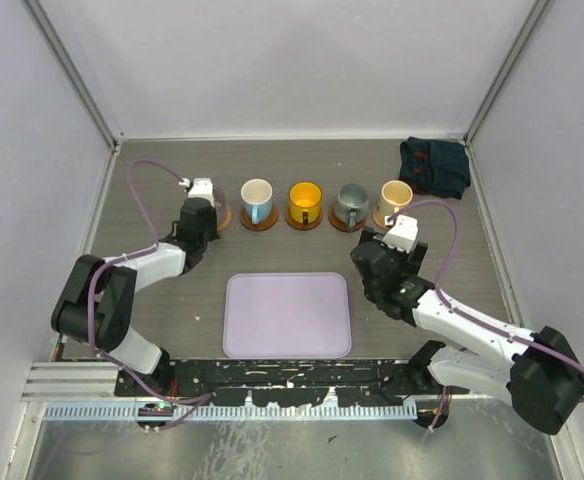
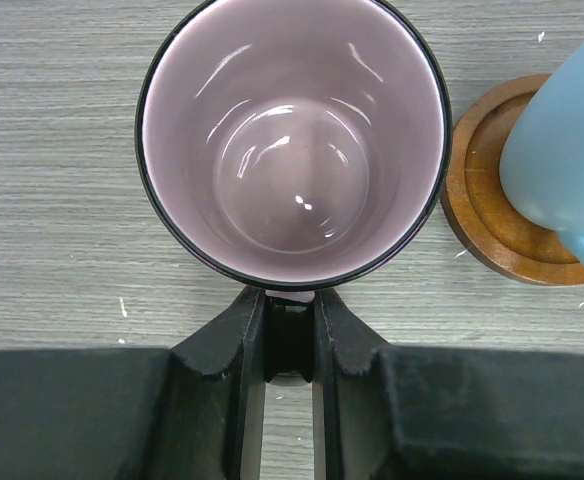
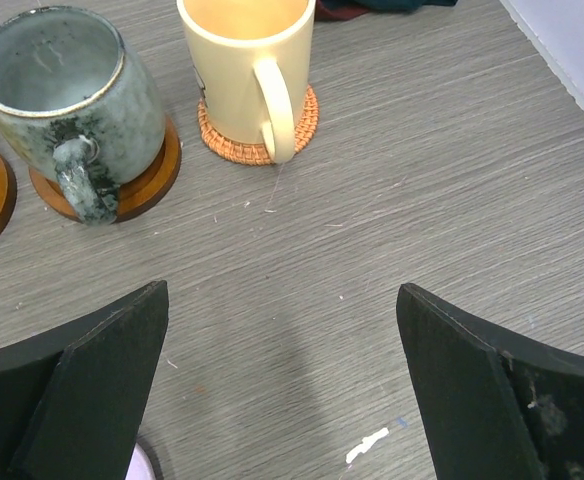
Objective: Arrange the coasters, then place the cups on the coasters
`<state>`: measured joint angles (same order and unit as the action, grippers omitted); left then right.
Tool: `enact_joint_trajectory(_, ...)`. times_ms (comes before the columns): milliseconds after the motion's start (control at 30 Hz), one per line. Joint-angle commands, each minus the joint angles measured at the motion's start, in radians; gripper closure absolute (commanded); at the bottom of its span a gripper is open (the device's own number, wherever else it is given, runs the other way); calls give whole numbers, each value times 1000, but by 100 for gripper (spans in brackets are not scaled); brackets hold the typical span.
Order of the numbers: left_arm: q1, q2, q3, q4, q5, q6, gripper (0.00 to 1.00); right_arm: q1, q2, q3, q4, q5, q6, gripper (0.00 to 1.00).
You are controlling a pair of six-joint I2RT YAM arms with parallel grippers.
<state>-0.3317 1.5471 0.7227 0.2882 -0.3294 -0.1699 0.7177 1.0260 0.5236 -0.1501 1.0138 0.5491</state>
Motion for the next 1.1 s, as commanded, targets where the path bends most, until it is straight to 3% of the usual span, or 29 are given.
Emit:
enact_joint_trajectory(0,7,-58,7,144,-37,-13,100,-4,5,16,32,5,20,0)
enact_joint_trajectory(1067,6,-30,-4,180,-38,-27,100,-4,13,10,26,-19,34,0)
